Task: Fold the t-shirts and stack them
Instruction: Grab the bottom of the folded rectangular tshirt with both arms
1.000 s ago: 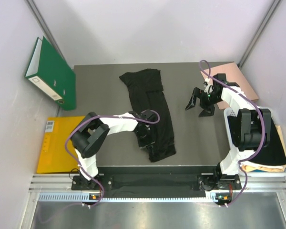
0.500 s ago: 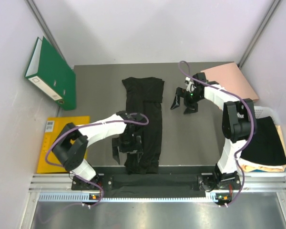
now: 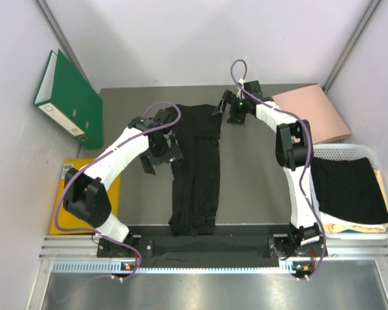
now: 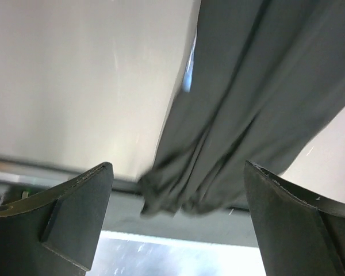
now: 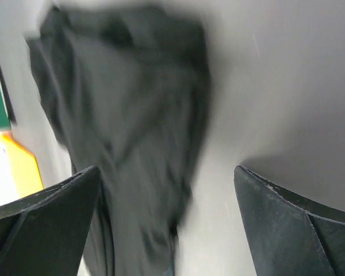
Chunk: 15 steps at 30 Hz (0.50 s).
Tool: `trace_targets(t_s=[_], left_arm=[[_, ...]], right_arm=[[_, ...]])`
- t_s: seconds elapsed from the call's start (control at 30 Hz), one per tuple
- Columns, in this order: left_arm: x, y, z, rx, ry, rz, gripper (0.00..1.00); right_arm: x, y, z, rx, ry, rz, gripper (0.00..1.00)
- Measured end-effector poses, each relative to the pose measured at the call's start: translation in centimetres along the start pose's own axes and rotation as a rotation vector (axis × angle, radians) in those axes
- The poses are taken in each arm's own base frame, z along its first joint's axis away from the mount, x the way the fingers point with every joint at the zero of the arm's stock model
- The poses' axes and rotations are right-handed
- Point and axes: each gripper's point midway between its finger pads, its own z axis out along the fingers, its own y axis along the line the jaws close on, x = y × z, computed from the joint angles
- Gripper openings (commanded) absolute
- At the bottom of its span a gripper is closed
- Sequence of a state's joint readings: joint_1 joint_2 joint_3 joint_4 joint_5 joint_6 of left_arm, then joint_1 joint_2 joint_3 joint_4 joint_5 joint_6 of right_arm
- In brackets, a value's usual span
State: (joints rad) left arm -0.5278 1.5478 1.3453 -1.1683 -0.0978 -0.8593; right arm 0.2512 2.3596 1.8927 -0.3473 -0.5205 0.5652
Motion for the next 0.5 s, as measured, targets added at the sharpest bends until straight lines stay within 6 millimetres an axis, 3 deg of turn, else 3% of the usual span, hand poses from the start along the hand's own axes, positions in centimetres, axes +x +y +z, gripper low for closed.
trace_targets(t_s=[0.03,0.17,0.2,0.27,0.3,0.37,0.5], left_arm=[[-1.2,-0.2,0.2,0.006,-0.013,-0.015,0.99],[-5.2,-1.5,0.1,0.071,-0.075,-0.036,0.99],[-6.0,-1.9,-0.2,0.095,-0.092,-0.037,0.99],[-7.3,-2.4,-0.6,0.139,-0.121,-0.039,0.99],[-7.7,-2.6,-0.7,0.156,-0.130,-0.039,0.99],[-8.2,-2.9,-0.6,0.184,-0.135,-0.043,0.99],[-8.1,-3.0,0.2,0.213,-0.115,-0.048,0.99]], right_arm=[[-1.1,0.5,1.0,-0.006,-0.021,-0.011,0.95],[-2.8,1.8,3.6,-0.008,-0.066,-0.029,0.73],[-2.6,2.0,4.2,-0.005,-0.068,-0.025,0.51],[-2.2,2.5,4.9,0.006,-0.070,-0.026,0.29],[-1.9,2.5,5.2,0.014,-0.068,-0.019,0.11],[-1.2,2.3,5.8,0.034,-0.059,-0.010,0.04],[-0.9,1.7,6.4,0.061,-0.063,0.010,0.00]])
